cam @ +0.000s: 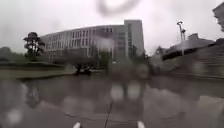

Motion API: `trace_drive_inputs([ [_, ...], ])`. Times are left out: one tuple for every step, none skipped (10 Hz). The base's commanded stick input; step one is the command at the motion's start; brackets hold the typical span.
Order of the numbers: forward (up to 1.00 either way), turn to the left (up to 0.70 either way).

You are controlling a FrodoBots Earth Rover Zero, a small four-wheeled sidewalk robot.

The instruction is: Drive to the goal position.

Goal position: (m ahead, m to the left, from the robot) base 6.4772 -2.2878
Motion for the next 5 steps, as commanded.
trace_drive_inputs([
  [0.7,0.0],
  [0.7,0.0],
  [0.7,0.0],
  [0.7,0.0],
  [0.7,0.0],
])
